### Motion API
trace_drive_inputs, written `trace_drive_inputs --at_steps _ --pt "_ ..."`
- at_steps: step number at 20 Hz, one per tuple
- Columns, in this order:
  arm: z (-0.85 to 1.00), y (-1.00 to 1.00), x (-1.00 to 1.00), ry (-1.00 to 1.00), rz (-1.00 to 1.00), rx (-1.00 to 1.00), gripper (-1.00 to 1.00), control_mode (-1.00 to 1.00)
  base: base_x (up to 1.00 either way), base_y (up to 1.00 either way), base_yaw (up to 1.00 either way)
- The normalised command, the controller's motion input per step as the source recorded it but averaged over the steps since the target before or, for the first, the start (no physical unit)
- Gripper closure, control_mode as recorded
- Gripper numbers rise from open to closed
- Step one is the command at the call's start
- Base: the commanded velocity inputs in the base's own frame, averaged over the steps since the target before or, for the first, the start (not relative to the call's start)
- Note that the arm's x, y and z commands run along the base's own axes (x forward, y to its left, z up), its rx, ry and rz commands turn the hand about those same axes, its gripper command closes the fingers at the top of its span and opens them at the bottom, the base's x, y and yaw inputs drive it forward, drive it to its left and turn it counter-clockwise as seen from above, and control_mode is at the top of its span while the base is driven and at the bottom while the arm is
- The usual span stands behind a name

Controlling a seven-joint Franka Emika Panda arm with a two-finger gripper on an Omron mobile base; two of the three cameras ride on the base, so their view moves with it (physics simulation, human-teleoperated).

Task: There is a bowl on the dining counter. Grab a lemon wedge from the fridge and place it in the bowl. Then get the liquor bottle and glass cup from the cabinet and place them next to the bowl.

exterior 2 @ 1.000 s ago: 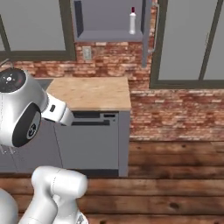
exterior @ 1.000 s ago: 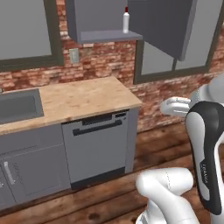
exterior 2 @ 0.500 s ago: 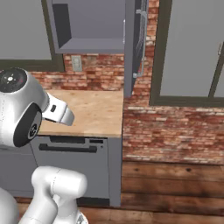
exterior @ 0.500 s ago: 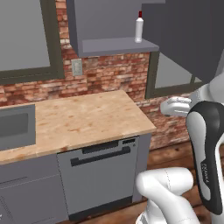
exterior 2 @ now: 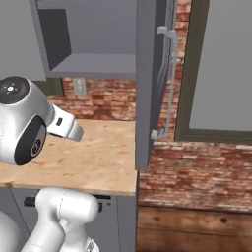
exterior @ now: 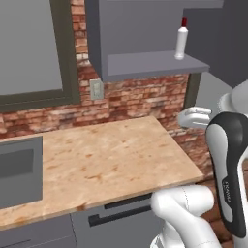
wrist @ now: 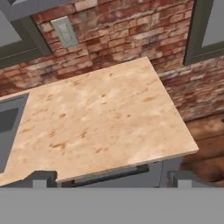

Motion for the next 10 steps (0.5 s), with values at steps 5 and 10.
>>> trace_drive_inputs --at_steps 5,10 --pt "0.0 0.0 0.0 0.0 0.0 0.0 -1.0 1.0 1.0 0.0 0.0" --pt "-0.02 0.0 0.33 0.03 -0.04 -0.16 -1.0 -1.0 0.19 0.0 0.0"
